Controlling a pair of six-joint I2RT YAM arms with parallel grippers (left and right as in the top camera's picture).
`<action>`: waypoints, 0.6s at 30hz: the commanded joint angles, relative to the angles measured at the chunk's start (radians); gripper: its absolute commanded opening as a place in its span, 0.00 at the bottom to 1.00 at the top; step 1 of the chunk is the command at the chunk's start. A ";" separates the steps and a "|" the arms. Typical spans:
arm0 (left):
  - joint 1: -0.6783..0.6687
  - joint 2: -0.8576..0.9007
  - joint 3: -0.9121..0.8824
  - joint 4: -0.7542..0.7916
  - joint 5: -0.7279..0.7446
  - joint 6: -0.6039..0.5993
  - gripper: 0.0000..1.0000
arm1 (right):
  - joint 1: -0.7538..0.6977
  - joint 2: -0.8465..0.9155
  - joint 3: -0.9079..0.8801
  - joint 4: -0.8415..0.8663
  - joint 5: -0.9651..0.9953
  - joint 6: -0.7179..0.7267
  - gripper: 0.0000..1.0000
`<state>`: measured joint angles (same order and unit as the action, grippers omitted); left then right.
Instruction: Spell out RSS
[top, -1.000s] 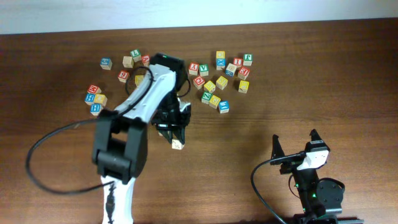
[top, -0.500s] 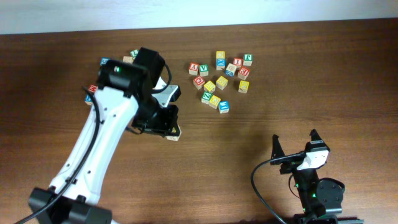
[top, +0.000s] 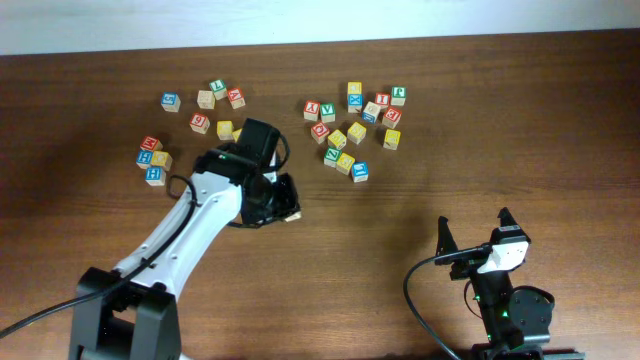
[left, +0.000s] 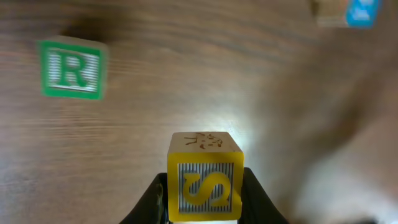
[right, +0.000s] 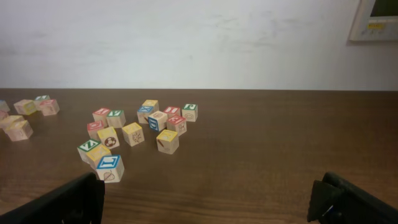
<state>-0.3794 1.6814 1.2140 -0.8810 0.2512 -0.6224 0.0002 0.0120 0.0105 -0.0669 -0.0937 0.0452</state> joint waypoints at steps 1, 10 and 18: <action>-0.049 0.001 -0.006 0.013 -0.191 -0.295 0.17 | -0.007 -0.009 -0.005 -0.005 0.005 0.000 0.99; -0.239 0.008 -0.017 0.018 -0.443 -0.895 0.15 | -0.007 -0.009 -0.005 -0.005 0.005 0.000 0.98; -0.291 0.027 -0.166 0.249 -0.512 -1.244 0.17 | -0.007 -0.009 -0.005 -0.005 0.005 0.000 0.98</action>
<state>-0.6697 1.6821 1.1049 -0.6811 -0.1986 -1.6558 0.0002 0.0120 0.0105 -0.0669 -0.0937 0.0448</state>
